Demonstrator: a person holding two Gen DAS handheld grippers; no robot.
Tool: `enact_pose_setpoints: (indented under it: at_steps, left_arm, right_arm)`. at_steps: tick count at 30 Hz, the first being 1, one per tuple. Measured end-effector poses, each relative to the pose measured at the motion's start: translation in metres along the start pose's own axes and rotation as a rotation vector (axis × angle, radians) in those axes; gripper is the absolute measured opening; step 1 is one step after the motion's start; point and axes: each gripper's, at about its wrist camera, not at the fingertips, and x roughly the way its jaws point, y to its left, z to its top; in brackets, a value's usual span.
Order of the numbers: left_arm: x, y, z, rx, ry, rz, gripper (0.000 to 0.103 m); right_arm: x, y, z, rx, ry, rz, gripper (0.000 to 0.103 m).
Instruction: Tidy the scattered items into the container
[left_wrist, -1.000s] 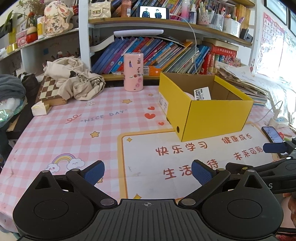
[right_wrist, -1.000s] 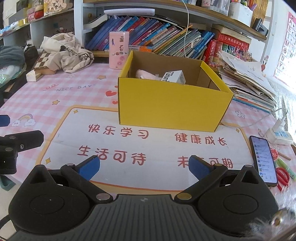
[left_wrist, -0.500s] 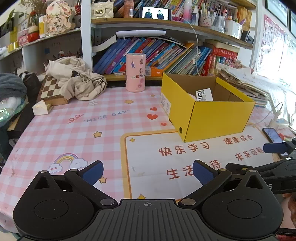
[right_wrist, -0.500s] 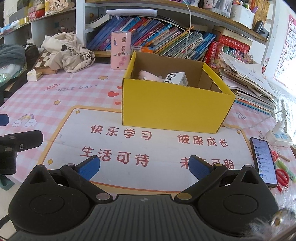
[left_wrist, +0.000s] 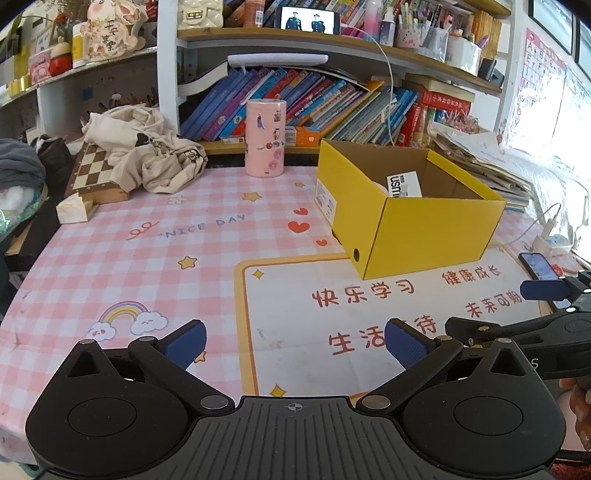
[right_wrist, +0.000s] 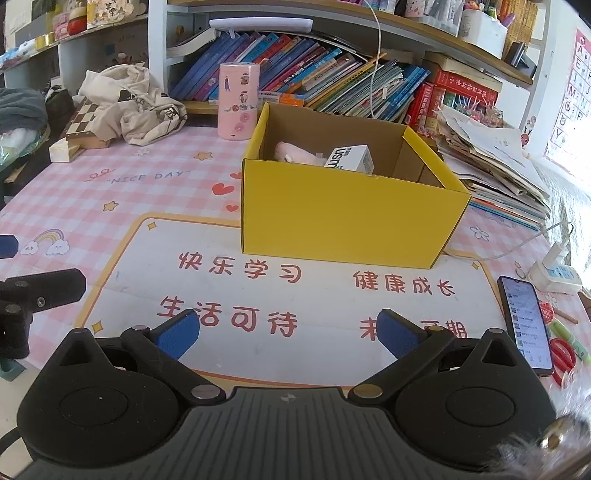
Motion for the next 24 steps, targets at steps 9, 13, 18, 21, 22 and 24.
enact_pose_setpoints:
  at_steps: [9,13,18,21,22,24]
  left_arm:
    - [0.004,0.0,0.0,-0.011,0.004,-0.002,0.103]
    - [0.005,0.002,-0.001,-0.036,-0.002,-0.031,0.103]
    - [0.008,0.0,0.001,-0.052,-0.006,-0.041,0.103]
    - [0.012,-0.002,0.002,-0.064,-0.003,-0.036,0.103]
    - [0.014,-0.003,0.002,-0.071,-0.001,-0.033,0.103]
    - [0.017,-0.004,0.003,-0.087,0.005,-0.024,0.103]
  right_arm:
    - [0.006,0.001,0.001,-0.011,0.015,0.002,0.103]
    - [0.008,0.001,0.001,-0.019,0.025,0.006,0.103]
    - [0.013,-0.001,0.003,-0.036,0.042,0.013,0.103]
    - [0.017,-0.003,0.004,-0.057,0.052,0.02,0.103]
    - [0.019,-0.003,0.005,-0.066,0.056,0.024,0.103]
    - [0.023,-0.005,0.006,-0.082,0.064,0.033,0.103]
